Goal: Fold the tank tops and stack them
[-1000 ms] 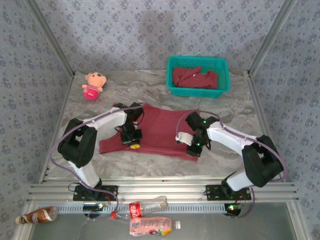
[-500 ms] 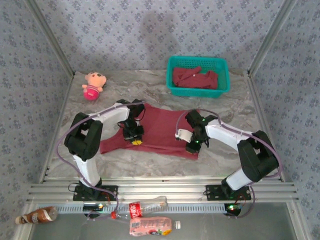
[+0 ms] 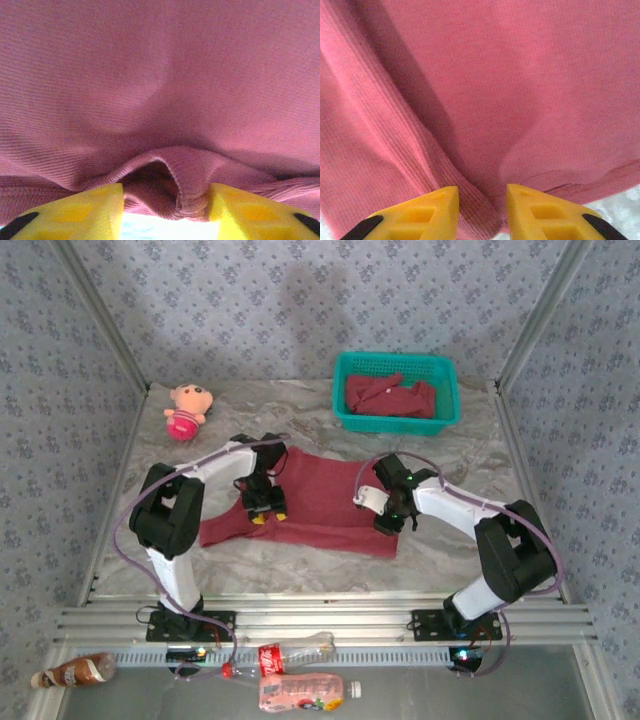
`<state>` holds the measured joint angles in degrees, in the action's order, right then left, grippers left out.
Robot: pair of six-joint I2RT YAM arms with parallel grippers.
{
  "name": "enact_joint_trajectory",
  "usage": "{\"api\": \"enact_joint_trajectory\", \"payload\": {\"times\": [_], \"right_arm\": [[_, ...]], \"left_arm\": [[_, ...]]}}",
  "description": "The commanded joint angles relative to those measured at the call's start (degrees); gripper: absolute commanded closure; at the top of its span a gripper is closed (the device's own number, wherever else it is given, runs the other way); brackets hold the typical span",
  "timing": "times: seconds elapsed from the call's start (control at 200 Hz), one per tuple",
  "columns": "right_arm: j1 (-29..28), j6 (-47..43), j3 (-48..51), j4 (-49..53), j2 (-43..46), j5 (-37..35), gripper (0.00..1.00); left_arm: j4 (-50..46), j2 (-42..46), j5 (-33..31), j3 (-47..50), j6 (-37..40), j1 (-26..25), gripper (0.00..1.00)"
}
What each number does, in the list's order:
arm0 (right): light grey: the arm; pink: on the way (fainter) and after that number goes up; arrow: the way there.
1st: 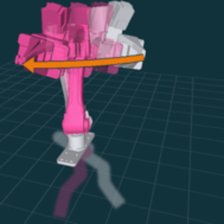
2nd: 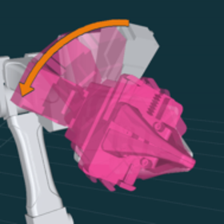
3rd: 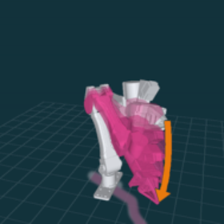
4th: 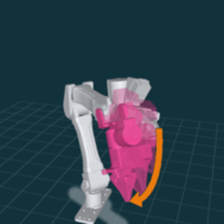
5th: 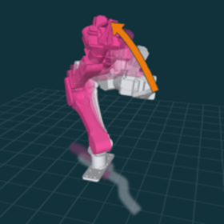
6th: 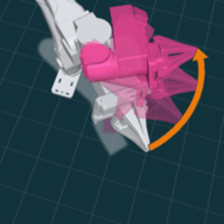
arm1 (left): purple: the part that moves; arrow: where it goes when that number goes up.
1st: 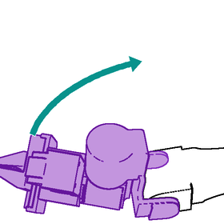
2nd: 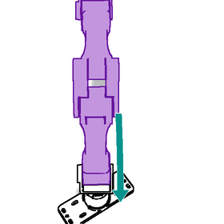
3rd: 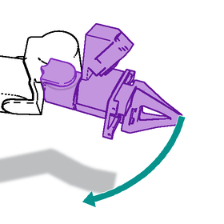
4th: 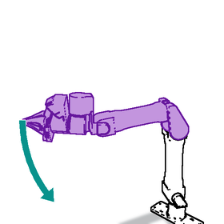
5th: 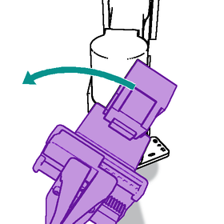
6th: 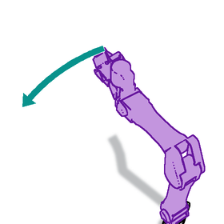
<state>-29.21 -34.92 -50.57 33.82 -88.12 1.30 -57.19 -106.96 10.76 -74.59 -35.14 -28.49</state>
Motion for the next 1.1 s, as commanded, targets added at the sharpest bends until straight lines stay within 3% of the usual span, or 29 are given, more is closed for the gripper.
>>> {"api": "enact_joint_trajectory", "payload": {"times": [0.0, 0.15, 0.265, 0.415, 0.71, 1.094], "right_arm": [[0.47, 2.86, -0.86, -1.04, -2.01, -5.04, 0.66], [1.02, 4.75, -0.8, 0.34, 1.18, -5.67, 0.64], [1.13, 7.09, -1.61, 4.64, 7.44, -4.37, 0.52], [-3.47, 11.2, 0.93, 4.59, 13.64, 0.44, 0.43], [-11.87, 15.72, 3.71, -1.05, 13.95, 0.02, 0.38], [-13.53, 16.89, 5.01, -1.74, 12.48, -0.42, 0.37]], "left_arm": [[-1.2, -0.34, -1.3, -1.71, 1.38, 1.75, 0.46], [-7.53, 7.29, -5.66, 1.55, 0.95, 2.66, 0.39], [-12.53, 17.21, -7.85, 10.53, -2.37, 2.82, 0.37], [-9.54, 24.09, -7.08, 22.49, -6.14, 4.51, 0.36], [0.37, 20.68, -14.04, 24.19, -1.22, 17.28, 0.37], [-0.27, 13.35, -18.0, 17.43, 7.43, 20.71, 0.36]]}}
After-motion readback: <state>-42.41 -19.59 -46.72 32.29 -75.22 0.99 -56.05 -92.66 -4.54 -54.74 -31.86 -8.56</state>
